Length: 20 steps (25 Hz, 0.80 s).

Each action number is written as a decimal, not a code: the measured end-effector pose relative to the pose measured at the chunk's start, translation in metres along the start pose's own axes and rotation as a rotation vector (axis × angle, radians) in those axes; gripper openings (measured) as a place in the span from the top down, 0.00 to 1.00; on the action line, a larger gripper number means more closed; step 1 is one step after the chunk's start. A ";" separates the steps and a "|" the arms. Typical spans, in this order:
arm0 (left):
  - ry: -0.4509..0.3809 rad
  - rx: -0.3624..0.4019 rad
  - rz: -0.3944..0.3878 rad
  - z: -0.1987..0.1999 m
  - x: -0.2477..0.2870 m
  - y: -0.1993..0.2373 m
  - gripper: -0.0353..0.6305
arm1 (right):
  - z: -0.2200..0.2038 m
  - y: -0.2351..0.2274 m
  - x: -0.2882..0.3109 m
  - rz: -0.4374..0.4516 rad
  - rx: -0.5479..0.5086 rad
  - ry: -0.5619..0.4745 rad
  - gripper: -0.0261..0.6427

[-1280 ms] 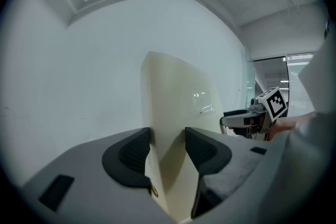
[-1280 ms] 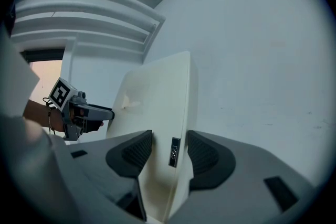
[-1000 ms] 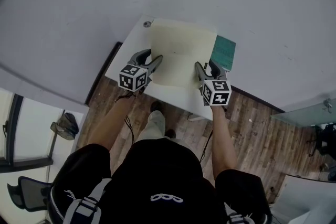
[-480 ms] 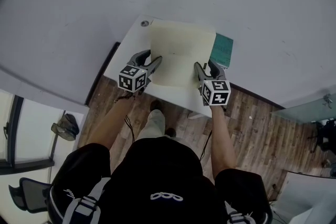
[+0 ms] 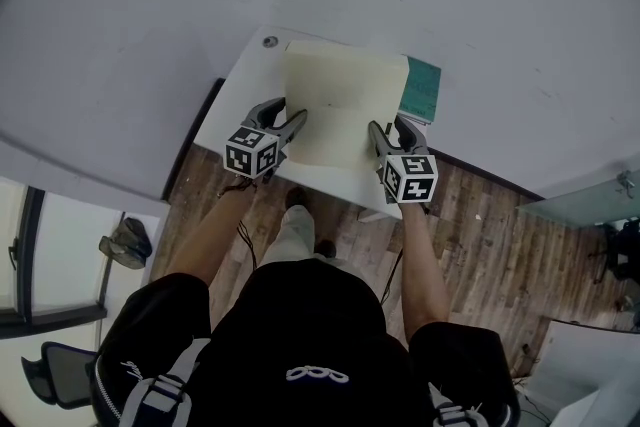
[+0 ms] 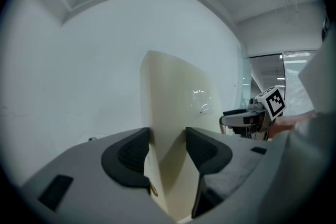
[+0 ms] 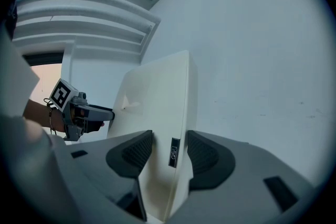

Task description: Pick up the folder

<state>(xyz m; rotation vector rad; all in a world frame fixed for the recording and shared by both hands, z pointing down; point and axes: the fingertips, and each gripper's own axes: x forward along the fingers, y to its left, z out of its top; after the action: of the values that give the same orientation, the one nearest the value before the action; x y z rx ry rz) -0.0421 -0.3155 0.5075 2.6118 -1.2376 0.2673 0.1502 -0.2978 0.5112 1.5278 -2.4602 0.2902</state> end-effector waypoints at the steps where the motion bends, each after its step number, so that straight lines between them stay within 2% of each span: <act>1: 0.002 -0.001 0.000 -0.001 0.001 0.000 0.61 | -0.001 0.000 0.000 0.000 0.001 0.002 0.62; 20: 0.023 0.003 0.002 -0.007 0.004 0.001 0.61 | -0.009 -0.001 0.002 0.001 0.003 0.016 0.63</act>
<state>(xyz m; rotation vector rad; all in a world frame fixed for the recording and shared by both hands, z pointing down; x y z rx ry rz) -0.0412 -0.3167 0.5154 2.6026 -1.2335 0.2988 0.1516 -0.2973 0.5206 1.5191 -2.4500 0.3058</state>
